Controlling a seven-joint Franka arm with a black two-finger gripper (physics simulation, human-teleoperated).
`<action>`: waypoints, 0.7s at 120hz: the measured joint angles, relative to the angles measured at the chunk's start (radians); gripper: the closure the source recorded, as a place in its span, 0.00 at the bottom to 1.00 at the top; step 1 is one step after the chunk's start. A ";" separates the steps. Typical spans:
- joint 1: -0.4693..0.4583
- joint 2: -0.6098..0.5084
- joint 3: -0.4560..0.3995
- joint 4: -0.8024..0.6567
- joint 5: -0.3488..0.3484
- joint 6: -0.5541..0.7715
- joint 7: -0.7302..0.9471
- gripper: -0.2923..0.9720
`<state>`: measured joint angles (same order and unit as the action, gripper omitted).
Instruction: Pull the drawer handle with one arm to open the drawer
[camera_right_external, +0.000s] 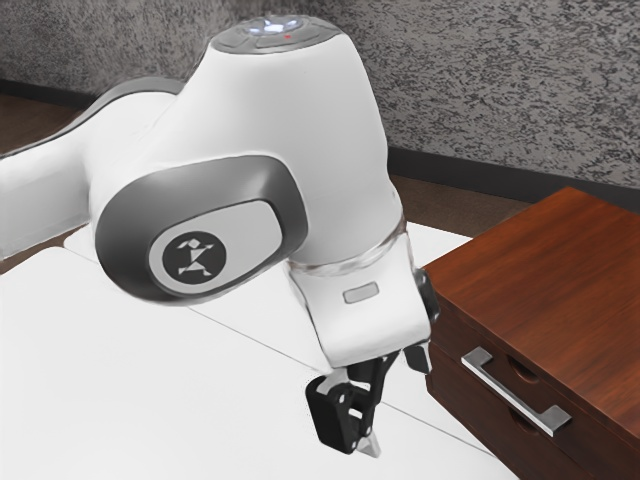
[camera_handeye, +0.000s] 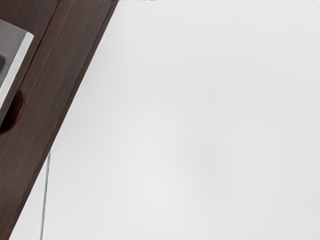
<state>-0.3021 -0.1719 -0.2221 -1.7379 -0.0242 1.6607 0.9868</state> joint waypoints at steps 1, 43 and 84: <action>0.000 0.002 0.000 -0.001 0.000 0.002 0.007 0.23; -0.023 0.035 -0.008 -0.033 -0.031 0.153 0.228 0.23; -0.028 0.048 -0.017 -0.102 -0.037 0.316 0.354 0.23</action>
<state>-0.3306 -0.1241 -0.2391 -1.8397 -0.0610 1.9767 1.3407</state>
